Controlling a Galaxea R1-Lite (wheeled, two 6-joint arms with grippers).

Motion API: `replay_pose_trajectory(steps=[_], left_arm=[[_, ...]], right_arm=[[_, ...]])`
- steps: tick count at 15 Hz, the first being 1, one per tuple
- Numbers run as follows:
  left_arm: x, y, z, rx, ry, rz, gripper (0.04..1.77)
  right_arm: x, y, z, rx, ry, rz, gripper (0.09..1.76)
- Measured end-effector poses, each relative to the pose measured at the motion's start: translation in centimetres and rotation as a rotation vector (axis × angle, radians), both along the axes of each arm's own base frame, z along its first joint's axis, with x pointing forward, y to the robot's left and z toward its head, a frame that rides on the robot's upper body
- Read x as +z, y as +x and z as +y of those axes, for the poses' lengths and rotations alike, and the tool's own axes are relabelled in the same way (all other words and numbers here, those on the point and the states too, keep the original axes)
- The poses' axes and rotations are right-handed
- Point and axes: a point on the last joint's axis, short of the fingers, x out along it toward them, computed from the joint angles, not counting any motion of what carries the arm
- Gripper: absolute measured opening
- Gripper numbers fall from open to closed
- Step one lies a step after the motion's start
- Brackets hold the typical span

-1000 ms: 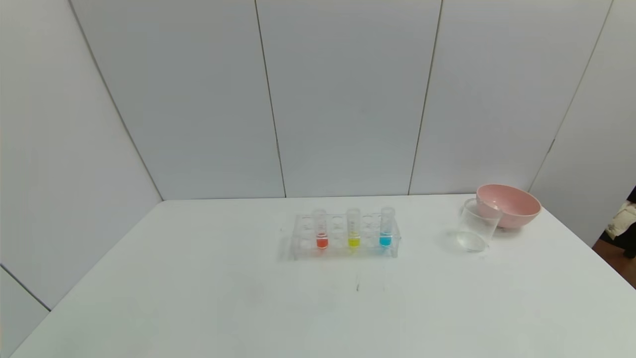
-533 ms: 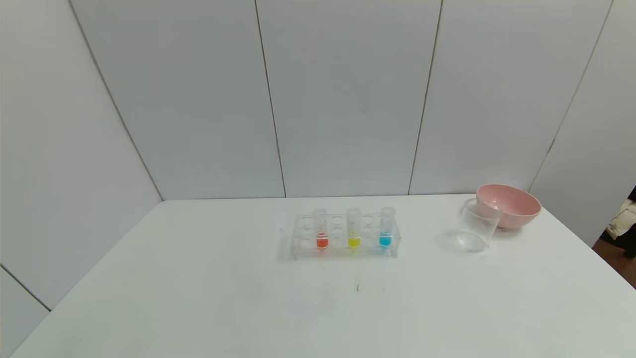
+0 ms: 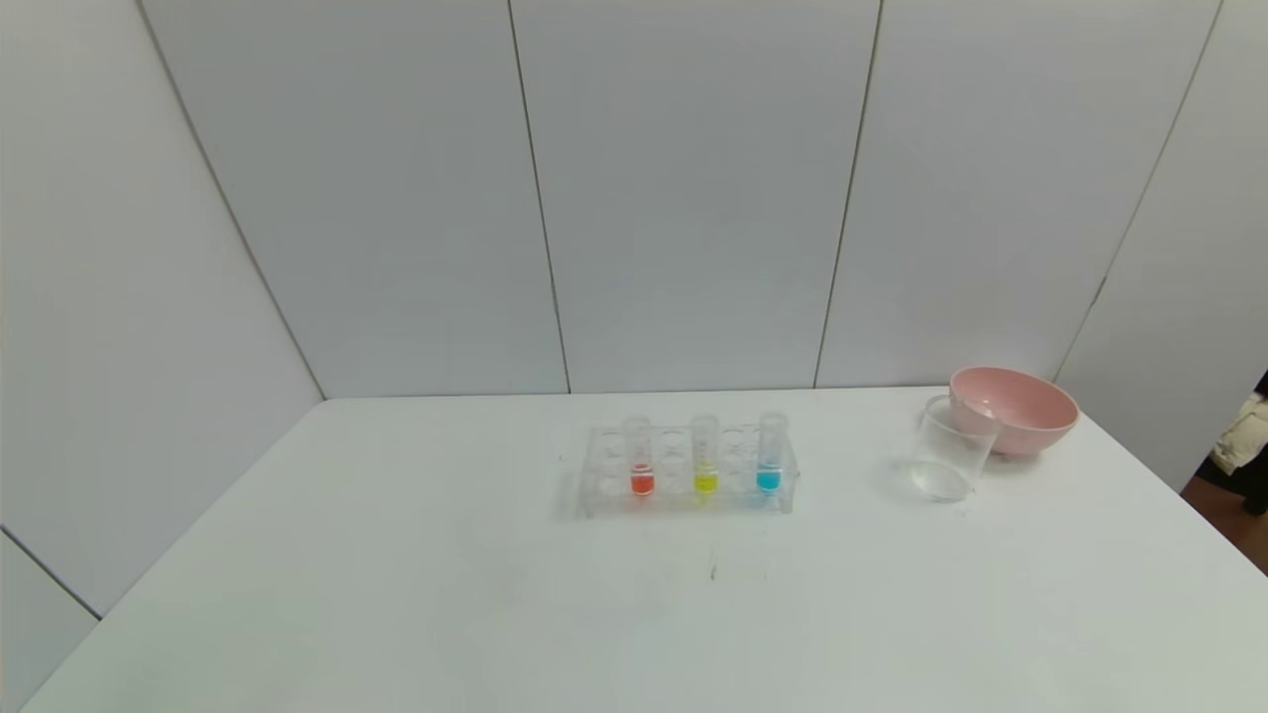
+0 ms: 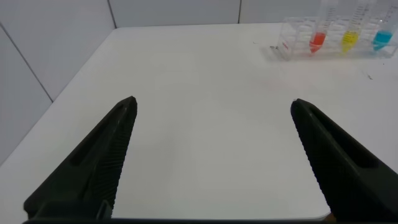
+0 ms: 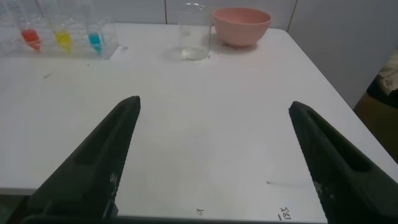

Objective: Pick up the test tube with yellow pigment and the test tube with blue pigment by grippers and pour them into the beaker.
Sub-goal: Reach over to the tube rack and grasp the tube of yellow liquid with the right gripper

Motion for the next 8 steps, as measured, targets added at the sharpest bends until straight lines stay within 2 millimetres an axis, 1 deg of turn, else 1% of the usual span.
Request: replay_pose_trajectory(steps=[5,8], left_arm=[[0.0,0.0,0.0,0.000,0.000,0.000,1.76],[0.0,0.0,0.0,0.000,0.000,0.000,1.76]], right_arm=[[0.2,-0.1,0.0,0.007,0.001,-0.002,1.71],[1.1,-0.2,0.1,0.029,0.003,-0.021,1.71]])
